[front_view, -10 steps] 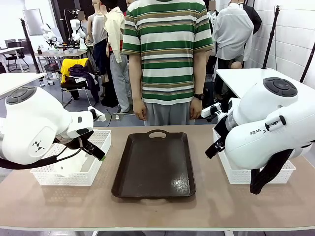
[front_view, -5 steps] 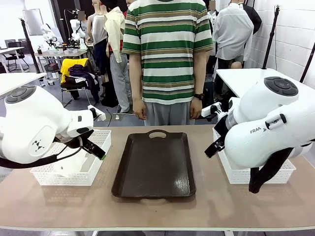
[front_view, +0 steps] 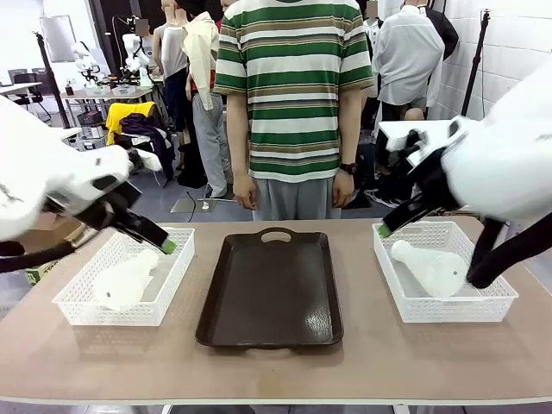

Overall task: Prepare the laboratory tools.
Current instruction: Pick up the Big flask that the person points to.

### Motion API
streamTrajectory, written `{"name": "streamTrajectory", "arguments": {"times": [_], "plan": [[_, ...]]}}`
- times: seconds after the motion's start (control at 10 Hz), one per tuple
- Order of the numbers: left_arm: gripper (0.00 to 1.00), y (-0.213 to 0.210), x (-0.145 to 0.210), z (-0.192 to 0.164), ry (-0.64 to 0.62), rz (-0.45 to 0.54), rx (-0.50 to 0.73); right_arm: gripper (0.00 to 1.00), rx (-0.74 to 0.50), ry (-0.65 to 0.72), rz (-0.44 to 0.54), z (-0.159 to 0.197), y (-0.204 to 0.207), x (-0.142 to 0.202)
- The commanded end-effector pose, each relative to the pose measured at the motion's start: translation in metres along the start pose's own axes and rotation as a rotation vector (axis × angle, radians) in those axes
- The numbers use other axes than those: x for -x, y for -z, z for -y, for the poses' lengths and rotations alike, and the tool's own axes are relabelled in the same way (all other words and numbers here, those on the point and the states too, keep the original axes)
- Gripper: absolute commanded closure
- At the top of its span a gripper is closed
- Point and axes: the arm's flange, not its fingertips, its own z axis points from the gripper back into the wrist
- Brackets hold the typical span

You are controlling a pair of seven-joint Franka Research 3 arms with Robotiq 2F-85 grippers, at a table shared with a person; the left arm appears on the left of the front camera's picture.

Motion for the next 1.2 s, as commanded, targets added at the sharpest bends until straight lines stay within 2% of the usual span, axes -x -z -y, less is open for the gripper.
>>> {"name": "streamTrajectory", "arguments": {"times": [0.0, 0.2, 0.5, 0.7, 1.1], "plan": [[0.0, -0.035, 0.016, -0.022, -0.004, 0.064, 0.107, 0.0, -0.104, 0.021, 0.026, 0.021, -0.029, 0.031], [0.0, -0.06, 0.027, -0.038, -0.034, 0.144, 0.195, 0.0, -0.155, 0.072, 0.051, 0.045, -0.055, 0.049], [0.0, -0.073, 0.04, -0.05, -0.053, 0.154, 0.206, 0.0, -0.161, 0.125, 0.081, 0.07, -0.076, 0.072], [0.0, -0.076, 0.045, -0.054, -0.067, 0.158, 0.221, 0.0, -0.154, 0.155, 0.105, 0.08, -0.077, 0.077], [0.0, -0.073, 0.046, -0.055, -0.065, 0.166, 0.235, 0.0, -0.176, 0.146, 0.081, 0.082, -0.067, 0.073]]}}
